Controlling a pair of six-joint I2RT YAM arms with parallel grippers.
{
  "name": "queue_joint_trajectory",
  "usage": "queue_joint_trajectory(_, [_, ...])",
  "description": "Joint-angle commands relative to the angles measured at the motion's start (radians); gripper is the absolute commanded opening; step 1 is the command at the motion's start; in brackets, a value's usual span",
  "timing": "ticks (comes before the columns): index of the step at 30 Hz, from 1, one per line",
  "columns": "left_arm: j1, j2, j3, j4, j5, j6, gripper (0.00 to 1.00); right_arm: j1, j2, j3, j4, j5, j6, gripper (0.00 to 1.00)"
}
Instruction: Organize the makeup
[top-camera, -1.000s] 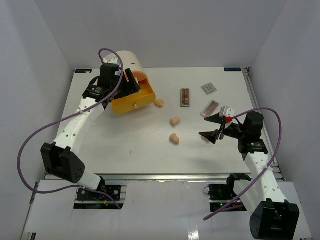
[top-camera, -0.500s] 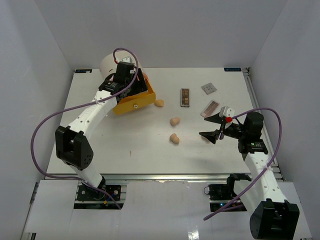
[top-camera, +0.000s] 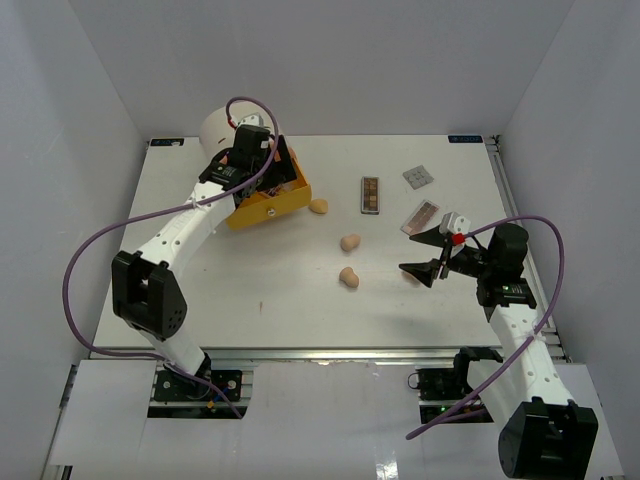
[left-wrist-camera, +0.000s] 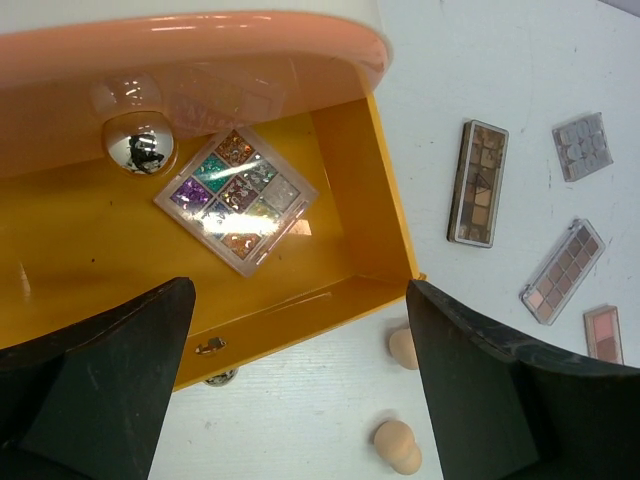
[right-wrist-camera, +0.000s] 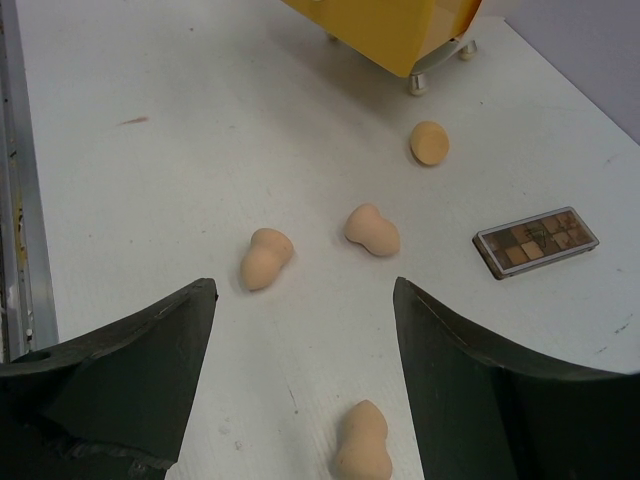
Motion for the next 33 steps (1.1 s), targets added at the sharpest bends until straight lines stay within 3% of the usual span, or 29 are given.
queue_joint_trajectory(1, [-0.004, -0.113, -0.007, 0.036, 0.014, 0.011, 0.98, -0.008, 0.006, 0.025, 0.007, -0.006, -0.007, 0.78])
queue_joint_trajectory(4, [-0.004, -0.182, -0.04, 0.076, 0.041, 0.033, 0.98, -0.008, 0.013, 0.027, 0.01, 0.027, 0.01, 0.78])
queue_joint_trajectory(8, [-0.004, -0.42, -0.22, 0.155, 0.131, 0.133, 0.98, -0.01, 0.067, 0.044, 0.025, 0.235, 0.116, 0.82])
queue_joint_trajectory(13, [-0.002, -0.71, -0.438, 0.151, 0.094, 0.226, 0.98, -0.007, 0.231, 0.157, -0.064, 0.429, 0.191, 0.84])
queue_joint_trajectory(17, [-0.001, -0.965, -0.626, 0.129, 0.02, 0.287, 0.98, 0.004, 0.371, 0.303, -0.215, 0.684, 0.224, 0.96])
queue_joint_trajectory(23, [-0.001, -1.156, -0.831, 0.14, 0.01, 0.295, 0.98, 0.007, 0.551, 0.427, -0.378, 1.101, 0.079, 0.9])
queue_joint_trajectory(28, [-0.001, -1.169, -0.869, 0.147, 0.037, 0.283, 0.98, 0.006, 0.672, 0.444, -0.407, 1.151, -0.051, 0.9])
queue_joint_trajectory(33, [-0.001, -1.208, -0.881, 0.142, 0.032, 0.275, 0.98, 0.004, 0.803, 0.505, -0.435, 1.145, -0.068, 0.9])
